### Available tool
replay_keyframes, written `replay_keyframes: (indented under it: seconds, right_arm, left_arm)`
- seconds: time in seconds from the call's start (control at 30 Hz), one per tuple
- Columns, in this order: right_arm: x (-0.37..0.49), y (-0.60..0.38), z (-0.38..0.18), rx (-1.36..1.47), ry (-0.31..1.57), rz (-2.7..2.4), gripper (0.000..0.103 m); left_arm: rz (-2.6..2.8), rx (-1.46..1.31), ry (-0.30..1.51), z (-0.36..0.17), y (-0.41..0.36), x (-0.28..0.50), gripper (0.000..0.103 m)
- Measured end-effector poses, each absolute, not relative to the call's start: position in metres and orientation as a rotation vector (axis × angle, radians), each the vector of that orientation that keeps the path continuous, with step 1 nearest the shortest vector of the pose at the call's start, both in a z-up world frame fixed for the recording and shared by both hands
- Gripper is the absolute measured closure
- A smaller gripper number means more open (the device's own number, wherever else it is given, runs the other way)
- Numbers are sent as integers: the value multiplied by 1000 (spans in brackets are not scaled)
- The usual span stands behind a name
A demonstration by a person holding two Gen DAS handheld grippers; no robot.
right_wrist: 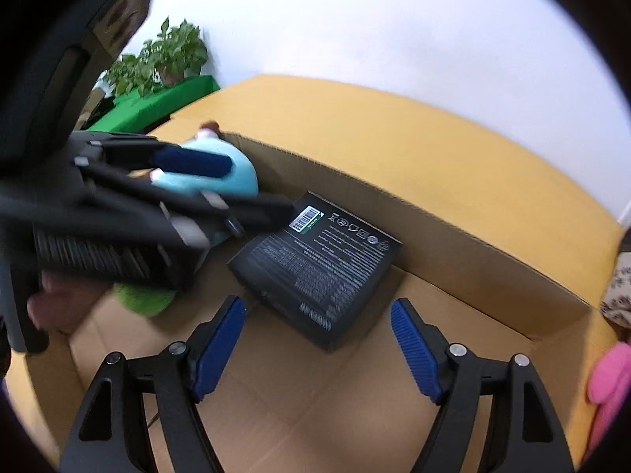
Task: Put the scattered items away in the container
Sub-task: 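Lower the black box into the cardboard box and open both grippers, then withdraw both grippers and move them toward the white phone case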
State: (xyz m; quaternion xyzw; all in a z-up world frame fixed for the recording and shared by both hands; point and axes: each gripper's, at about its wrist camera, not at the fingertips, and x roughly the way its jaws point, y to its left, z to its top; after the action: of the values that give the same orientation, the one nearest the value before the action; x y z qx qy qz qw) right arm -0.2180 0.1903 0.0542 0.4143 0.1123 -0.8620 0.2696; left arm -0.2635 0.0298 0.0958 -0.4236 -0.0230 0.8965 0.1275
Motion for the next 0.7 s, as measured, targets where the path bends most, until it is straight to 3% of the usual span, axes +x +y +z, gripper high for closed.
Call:
replay_keyframes:
  seconds: [0.1, 0.2, 0.3, 0.7]
  right_arm:
    - [-188, 202, 87, 1052, 287, -2390, 26]
    - [-143, 216, 125, 928, 198, -2472, 24]
    - [-97, 225, 151, 852, 88, -2530, 23]
    - [13, 219, 132, 976, 66, -2702, 23]
  left_arm:
    - [2704, -1112, -18, 124, 15, -222, 15]
    - [2784, -1003, -2, 146, 8, -172, 5]
    - [2822, -934, -26, 158, 4, -118, 3]
    - [2866, -813, -61, 161, 20, 22, 0]
